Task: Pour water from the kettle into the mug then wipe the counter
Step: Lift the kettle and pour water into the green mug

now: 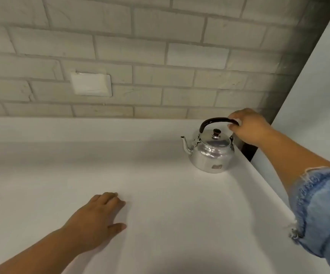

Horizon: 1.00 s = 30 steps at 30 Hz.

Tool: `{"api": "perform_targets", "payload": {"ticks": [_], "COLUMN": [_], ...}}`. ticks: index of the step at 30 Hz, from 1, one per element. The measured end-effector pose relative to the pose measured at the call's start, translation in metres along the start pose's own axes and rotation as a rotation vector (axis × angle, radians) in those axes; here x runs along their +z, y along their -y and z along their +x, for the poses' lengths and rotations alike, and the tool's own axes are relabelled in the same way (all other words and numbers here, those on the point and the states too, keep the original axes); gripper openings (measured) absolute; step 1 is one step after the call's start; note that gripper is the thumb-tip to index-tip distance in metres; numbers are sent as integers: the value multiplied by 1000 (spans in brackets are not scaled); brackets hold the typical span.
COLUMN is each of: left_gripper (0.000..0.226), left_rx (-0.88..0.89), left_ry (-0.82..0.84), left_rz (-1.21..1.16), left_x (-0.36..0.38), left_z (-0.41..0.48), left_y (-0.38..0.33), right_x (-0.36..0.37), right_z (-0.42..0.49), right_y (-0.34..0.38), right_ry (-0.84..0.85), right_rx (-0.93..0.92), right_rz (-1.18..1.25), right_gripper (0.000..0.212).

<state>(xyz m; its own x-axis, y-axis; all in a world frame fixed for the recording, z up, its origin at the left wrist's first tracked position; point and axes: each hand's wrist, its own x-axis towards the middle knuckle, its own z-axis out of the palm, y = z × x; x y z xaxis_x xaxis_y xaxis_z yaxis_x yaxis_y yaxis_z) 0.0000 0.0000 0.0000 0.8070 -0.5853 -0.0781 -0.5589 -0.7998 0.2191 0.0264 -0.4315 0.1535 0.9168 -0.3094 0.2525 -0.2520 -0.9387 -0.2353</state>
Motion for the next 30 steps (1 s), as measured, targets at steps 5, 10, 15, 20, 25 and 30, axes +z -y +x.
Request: {"api": "perform_targets", "payload": {"ticks": [5, 10, 15, 20, 25, 30], "left_gripper": [66, 66, 65, 65, 65, 67], "left_rx": [5, 13, 8, 8, 13, 16], "left_ry": [-3, -32, -26, -21, -29, -28], "left_rz": [2, 5, 19, 25, 22, 40], "left_x": [2, 1, 1, 2, 4, 5], "left_z": [4, 5, 5, 5, 5, 6], "left_y": [4, 5, 5, 5, 5, 4], "right_x": [12, 29, 36, 33, 32, 31], "right_z": [18, 28, 35, 36, 34, 35], "right_y": [4, 2, 0, 0, 1, 8], "right_ry": [79, 156, 73, 90, 111, 86], "right_rx": [61, 117, 93, 71, 82, 100], "right_rz": [-88, -64, -77, -74, -9, 55], "right_gripper": [61, 54, 41, 31, 24, 21]}}
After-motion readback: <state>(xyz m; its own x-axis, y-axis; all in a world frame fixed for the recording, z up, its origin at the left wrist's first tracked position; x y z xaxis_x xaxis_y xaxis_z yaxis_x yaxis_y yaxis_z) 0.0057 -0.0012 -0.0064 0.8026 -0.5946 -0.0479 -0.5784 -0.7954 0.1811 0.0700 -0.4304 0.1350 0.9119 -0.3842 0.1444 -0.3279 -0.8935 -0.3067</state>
